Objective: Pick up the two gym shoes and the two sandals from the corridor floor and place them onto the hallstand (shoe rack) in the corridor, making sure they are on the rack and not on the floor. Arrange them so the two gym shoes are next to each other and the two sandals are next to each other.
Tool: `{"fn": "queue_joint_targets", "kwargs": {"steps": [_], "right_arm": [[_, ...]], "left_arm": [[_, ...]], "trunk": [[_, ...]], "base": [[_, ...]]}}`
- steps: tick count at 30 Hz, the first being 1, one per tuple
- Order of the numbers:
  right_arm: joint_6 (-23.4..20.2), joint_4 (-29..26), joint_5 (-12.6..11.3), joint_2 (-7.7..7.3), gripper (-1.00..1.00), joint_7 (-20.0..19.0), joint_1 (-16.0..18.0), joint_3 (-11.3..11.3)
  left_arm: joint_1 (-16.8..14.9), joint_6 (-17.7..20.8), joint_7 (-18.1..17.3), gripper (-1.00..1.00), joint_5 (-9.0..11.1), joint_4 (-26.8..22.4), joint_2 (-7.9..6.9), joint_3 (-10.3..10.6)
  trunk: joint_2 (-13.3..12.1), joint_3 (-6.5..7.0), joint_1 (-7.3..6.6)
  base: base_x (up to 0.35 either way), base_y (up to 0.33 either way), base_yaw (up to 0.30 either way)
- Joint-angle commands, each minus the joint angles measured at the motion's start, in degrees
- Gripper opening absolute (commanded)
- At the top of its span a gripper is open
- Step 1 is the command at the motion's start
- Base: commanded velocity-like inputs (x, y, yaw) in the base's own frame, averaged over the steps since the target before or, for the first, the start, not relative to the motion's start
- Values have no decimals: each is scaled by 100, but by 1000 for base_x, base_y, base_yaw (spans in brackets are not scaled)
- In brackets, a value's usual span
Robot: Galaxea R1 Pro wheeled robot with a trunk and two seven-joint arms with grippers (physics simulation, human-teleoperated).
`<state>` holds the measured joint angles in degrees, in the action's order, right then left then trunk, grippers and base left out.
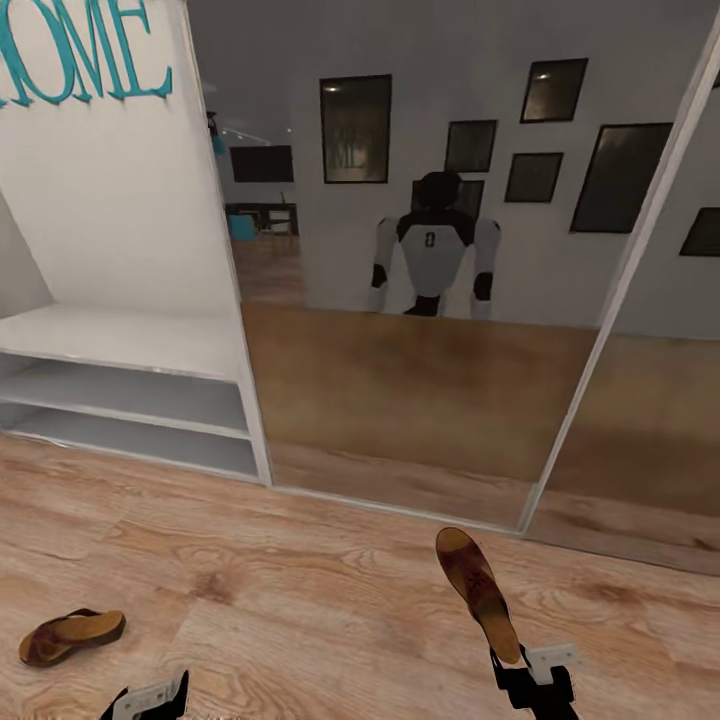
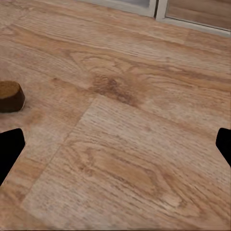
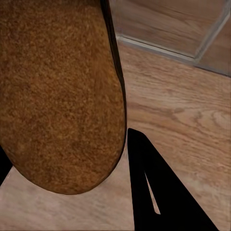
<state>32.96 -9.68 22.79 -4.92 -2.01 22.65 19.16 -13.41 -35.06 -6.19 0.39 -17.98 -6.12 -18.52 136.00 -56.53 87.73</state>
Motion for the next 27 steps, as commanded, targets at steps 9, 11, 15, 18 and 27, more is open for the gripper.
{"fn": "queue_joint_targets", "kwargs": {"steps": [9, 11, 15, 18, 27], "right_arm": [[16, 2, 15, 3, -100, -36, 3, 48], [15, 2, 15, 4, -100, -36, 3, 50], [14, 2, 15, 3, -100, -36, 3, 49], [12, 2, 15, 4, -100, -36, 3, 50], [12, 2, 16, 5, -100, -36, 3, 49]], "left_arm": [[-7, -18, -40, 100, 4, 48, -4, -49], [-6, -18, -40, 100, 3, 48, -2, -48], [-5, -18, -40, 100, -8, 49, 4, -45], [-6, -18, -40, 100, -11, 49, 9, -41], [-7, -25, -40, 100, -12, 49, 14, -38]], "trunk": [[2, -5, -1], [2, -5, -1], [2, -5, -1], [2, -5, -1], [2, -5, -1]], "base": [[0, 0, 279], [0, 0, 279], [0, -85, 279], [0, -218, 279], [0, -263, 279]]}}
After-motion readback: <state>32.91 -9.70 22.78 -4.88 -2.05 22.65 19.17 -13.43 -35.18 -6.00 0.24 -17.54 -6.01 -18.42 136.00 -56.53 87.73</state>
